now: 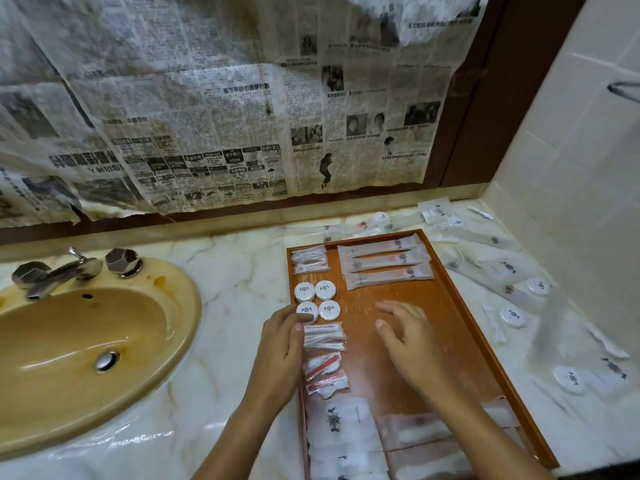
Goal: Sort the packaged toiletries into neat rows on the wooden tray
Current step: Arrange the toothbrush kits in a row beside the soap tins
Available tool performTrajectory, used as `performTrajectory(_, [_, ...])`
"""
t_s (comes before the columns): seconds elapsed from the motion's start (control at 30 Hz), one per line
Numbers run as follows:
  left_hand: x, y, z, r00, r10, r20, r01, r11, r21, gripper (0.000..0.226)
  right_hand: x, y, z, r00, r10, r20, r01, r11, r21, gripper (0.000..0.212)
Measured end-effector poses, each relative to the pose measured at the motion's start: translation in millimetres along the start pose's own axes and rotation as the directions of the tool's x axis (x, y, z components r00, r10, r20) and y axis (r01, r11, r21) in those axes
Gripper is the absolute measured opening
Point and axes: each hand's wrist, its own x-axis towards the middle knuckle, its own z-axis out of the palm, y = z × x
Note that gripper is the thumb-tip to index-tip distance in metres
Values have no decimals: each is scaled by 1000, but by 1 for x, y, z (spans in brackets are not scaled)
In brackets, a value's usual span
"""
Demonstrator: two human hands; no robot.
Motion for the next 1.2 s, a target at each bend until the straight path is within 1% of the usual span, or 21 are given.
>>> performTrajectory(0.13, [36,12,7,1000,14,-19,-14,999,31,35,35,1,-7,999,-23,-26,23,999,31,32])
performTrajectory(0.23, [66,15,14,999,28,-29,-27,999,18,27,65,4,-14,998,-50,-28,51,997,57,31])
performTrajectory(0.33, [95,16,24,999,18,-43,-17,999,28,26,97,13,-17,998,-56,7,55,997,49,32])
performTrajectory(0.4, [114,18,30,999,-4,-52,5,999,36,20,119,19,-19,997,-60,37,59,998,33,34])
performTrajectory(0.5, [144,19,36,998,-26,-62,29,998,53,30,154,25,-19,994,-87,73,87,996,9,35])
performTrajectory(0.63, [182,4,39,992,-59,-112,71,991,111,32,200,30,-14,986,-126,107,129,991,-26,37])
performTrajectory(0.77, [219,-10,37,980,-108,-166,134,979,154,29,249,36,-2,981,-148,128,156,986,-59,35])
performTrajectory(0.9, [251,-27,34,963,-164,-216,207,959,194,24,291,42,16,978,-130,162,147,984,-97,34])
performTrajectory(1.0, [271,-40,25,933,-236,-270,290,940,179,23,315,43,28,970,-121,209,153,977,-146,35])
performTrajectory(1.13, [286,-56,17,910,-304,-282,358,920,163,28,334,47,40,955,-118,270,184,955,-233,43])
performTrajectory(1.2, [295,-62,14,889,-366,-277,407,907,106,34,342,49,46,944,-118,307,205,941,-268,46])
